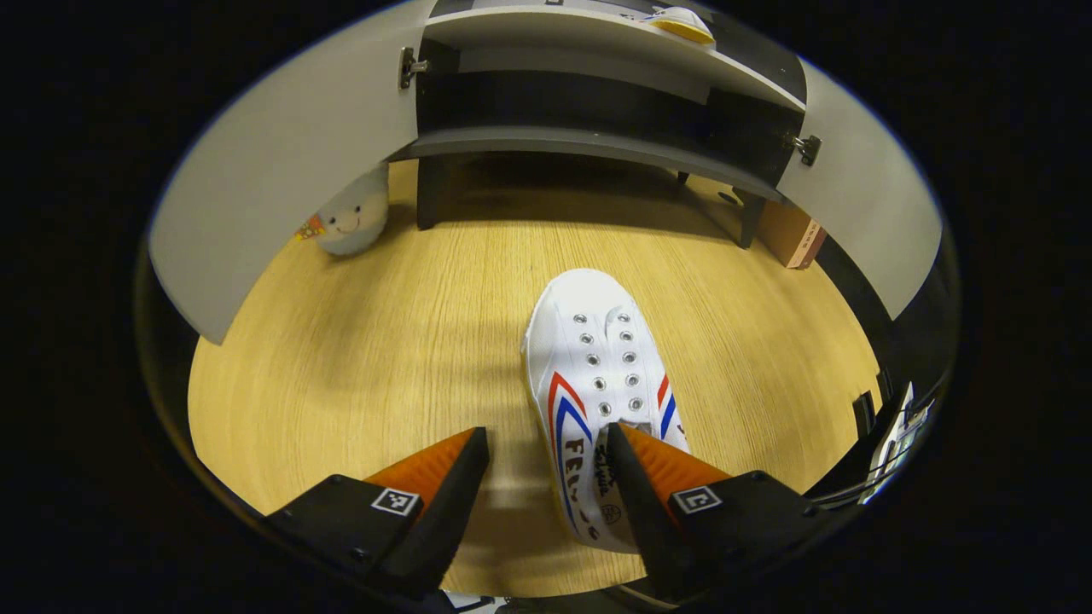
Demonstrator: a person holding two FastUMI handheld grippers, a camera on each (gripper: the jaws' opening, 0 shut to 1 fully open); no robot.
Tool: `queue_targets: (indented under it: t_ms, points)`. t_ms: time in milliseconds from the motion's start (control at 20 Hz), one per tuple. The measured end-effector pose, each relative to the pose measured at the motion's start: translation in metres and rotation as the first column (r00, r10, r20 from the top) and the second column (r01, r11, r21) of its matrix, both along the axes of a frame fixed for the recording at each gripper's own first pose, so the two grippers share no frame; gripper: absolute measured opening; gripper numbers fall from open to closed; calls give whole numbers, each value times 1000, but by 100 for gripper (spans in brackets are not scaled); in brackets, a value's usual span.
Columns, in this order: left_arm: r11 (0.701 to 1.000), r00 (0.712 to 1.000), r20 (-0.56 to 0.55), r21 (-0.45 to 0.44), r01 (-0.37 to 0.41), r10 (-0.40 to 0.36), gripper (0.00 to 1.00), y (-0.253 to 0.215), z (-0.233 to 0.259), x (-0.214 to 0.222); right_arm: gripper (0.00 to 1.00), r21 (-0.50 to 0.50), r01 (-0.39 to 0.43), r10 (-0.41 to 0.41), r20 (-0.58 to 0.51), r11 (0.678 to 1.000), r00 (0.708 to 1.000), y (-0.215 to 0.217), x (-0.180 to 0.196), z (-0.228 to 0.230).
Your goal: Grab one shoe with the right hand and put it into the shoe cabinet, grab the other shoe with the left hand and put it into the shoe cabinet; then close the right door with the right hand and the left door with the left hand.
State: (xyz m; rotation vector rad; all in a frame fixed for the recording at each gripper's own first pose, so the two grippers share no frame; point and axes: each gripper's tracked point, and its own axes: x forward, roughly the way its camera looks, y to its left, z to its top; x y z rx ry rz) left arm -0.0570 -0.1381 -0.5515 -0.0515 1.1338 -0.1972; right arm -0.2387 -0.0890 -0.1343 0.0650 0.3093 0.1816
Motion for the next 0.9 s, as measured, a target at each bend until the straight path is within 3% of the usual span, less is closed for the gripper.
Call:
queue_targets:
  t_ms: [50,100,150,250,300,400,650,800,900]
  points:
    - [999,999,-31,-42,-9,8,82,-10,0,-6,93,0,0,0,0,1000,1000,0,-1,0]
    - [999,1000,-13,-39,-18,18,52,-11,-1,0,93,-2,-3,3,-1,1000,1000,0,-1,0]
    - [1000,999,-42,-22,4,-5,39,-9,-3,-6,93,-5,-3,3,-2,1000,1000,-1,-2,-1]
    - [1000,999,-48,-1,9,-9,40,-7,-3,-2,93,-4,-6,6,-2,1000,1000,-1,-3,-1]
    - [1000,998,-51,-4,-25,25,24,-3,-3,-1,93,-1,-10,10,-1,1000,1000,0,-4,-1]
    - [996,995,-61,-35,-86,84,7,-2,0,3,93,5,-17,17,-1,1000,1000,1,-7,0]
    - [990,991,-66,-76,-120,115,7,2,44,19,93,1,-17,17,19,1000,1000,-4,-11,5]
    - [982,990,-29,-126,-138,135,6,3,101,35,93,20,-20,20,21,1000,1000,-6,-10,7]
    - [981,993,34,-158,-110,117,6,5,149,47,93,22,-22,21,26,1000,999,-7,-9,8]
